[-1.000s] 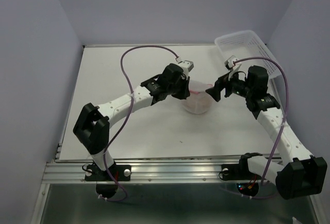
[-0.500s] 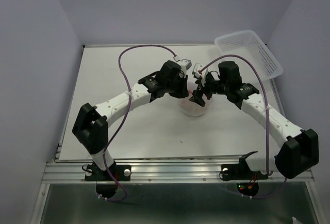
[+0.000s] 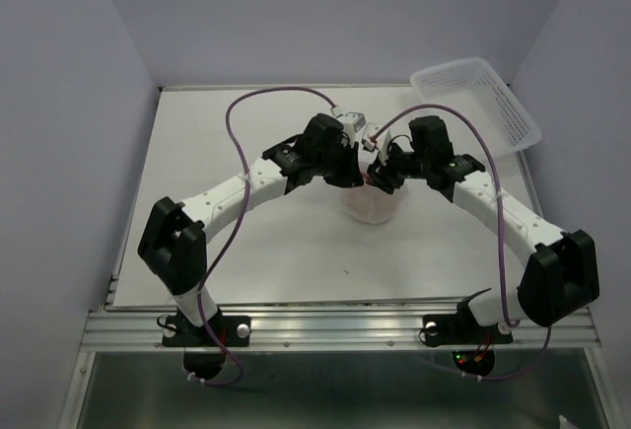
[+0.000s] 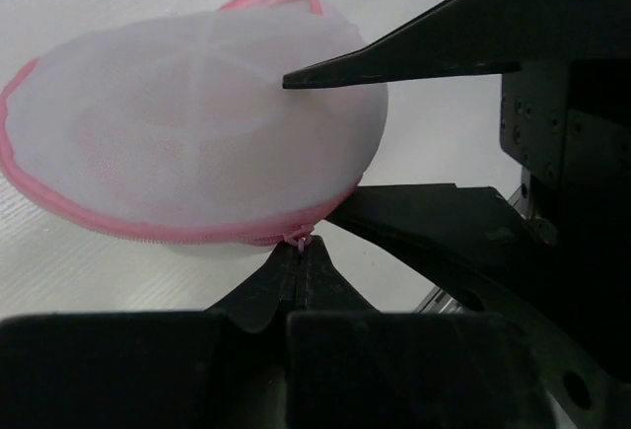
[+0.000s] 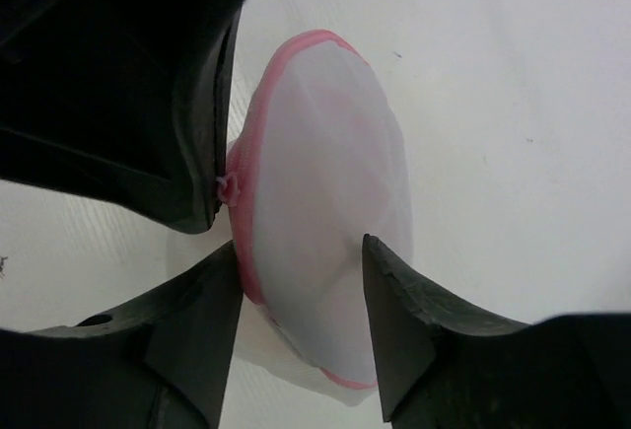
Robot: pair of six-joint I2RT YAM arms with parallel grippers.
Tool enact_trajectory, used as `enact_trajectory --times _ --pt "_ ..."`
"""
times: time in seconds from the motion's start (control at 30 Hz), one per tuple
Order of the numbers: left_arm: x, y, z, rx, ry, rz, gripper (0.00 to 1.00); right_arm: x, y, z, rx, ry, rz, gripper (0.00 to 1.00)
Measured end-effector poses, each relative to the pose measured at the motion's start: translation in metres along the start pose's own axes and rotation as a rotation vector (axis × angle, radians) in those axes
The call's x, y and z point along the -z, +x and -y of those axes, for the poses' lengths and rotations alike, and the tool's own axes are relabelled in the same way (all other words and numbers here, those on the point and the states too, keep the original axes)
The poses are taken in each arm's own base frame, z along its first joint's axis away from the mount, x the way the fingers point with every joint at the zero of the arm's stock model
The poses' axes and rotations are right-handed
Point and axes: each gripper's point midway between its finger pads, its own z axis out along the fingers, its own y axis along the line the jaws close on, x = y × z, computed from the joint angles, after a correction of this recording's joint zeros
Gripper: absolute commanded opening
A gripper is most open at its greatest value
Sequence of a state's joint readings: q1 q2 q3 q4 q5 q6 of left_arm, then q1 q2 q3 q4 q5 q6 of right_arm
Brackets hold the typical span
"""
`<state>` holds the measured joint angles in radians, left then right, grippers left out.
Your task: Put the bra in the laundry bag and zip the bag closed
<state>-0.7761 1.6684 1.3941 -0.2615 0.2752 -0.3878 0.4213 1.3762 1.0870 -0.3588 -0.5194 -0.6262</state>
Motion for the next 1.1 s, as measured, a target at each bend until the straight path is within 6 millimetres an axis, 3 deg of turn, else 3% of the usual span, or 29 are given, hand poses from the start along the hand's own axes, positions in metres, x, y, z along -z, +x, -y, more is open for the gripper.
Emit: enact_trajectory --times 0.1,0.27,0.43,0.67,0.8,0.87,0.9,1.0,1.1 --pt "0.000 0.001 0.003 0.003 0.020 -0.006 0.00 -0.007 0.005 0.002 0.004 -0.011 -0.016 0.28" --pt "0.001 -0.002 0.001 0.012 0.025 -0.003 0.00 -0.011 0.007 0.001 0.040 -0.026 -0.019 0.17" --pt "-0.002 0.001 -0.015 0.061 0.033 0.009 0.00 -0.009 0.004 0.003 0.100 -0.022 -0.013 0.17" --pt "0.005 0.020 -0.063 0.183 -0.020 0.010 0.00 -0.003 0.008 0.004 0.174 -0.010 -0.001 0.16" --pt "0.011 0.022 -0.072 0.213 -0.013 0.033 0.00 0.001 0.011 0.006 0.197 -0.015 0.026 0.15" --pt "0.013 0.021 -0.074 0.220 -0.004 0.047 0.00 0.003 0.006 0.005 0.210 -0.023 0.055 0.20" --pt "0.014 0.019 -0.074 0.222 0.001 0.055 0.00 0.004 0.005 0.005 0.214 -0.024 0.065 0.40" --pt "0.015 0.017 -0.081 0.231 -0.022 0.064 0.00 0.006 0.002 0.007 0.204 -0.017 0.085 0.82" --pt "0.017 0.014 -0.093 0.249 -0.058 0.072 0.00 0.006 0.004 0.015 0.145 0.009 0.087 0.93"
